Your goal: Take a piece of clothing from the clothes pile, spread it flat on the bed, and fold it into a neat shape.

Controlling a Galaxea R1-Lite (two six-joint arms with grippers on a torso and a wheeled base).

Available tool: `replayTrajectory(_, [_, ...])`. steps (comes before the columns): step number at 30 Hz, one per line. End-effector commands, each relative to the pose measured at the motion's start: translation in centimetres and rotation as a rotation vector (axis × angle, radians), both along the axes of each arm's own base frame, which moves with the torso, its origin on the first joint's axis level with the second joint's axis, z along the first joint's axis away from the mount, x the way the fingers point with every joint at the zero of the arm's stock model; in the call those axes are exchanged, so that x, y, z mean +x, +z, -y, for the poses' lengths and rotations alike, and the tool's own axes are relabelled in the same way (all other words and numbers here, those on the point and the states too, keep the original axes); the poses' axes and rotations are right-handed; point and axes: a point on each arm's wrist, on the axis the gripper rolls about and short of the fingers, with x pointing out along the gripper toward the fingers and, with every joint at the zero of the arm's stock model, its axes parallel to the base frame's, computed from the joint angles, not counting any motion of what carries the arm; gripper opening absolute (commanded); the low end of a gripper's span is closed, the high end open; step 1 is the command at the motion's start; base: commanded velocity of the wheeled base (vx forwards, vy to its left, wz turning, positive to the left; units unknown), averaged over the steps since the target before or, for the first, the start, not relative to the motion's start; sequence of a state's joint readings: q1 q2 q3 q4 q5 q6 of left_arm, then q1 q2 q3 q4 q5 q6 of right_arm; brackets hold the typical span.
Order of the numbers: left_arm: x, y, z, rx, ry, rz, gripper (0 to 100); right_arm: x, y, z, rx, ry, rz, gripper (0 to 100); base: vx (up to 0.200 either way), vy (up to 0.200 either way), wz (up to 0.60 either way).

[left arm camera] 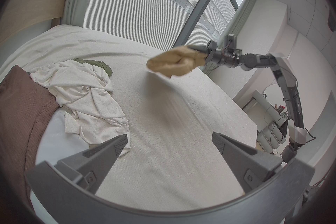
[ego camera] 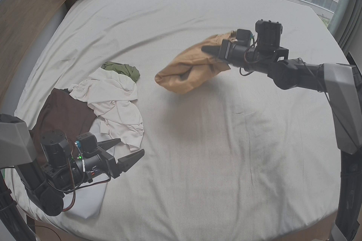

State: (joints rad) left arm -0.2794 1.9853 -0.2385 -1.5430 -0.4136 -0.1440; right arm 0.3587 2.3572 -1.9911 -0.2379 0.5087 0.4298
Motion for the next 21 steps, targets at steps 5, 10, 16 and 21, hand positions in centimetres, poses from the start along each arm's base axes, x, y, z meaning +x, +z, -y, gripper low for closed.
replayTrajectory(5, [-0.1,-0.1,0.0,-0.002,0.001,-0.009,100,3.8,-12.7,1.3,-0.101,-0.051,-0.302,0,0.0,0.0,0.0])
replayTrajectory(10, [-0.2,0.0,-0.1,-0.002,0.001,-0.008,100,4.0,-12.2,2.2,-0.095,-0.071,-0.294,0,0.0,0.0,0.0])
replayTrajectory(16, [-0.2,0.0,0.0,-0.002,-0.003,-0.008,100,3.1,-7.5,2.4,-0.073,-0.079,-0.195,0,0.0,0.0,0.0])
replayTrajectory(21, [-0.2,-0.1,0.1,-0.002,-0.006,-0.011,100,2.7,-5.6,2.4,-0.07,-0.103,-0.143,0,0.0,0.0,0.0])
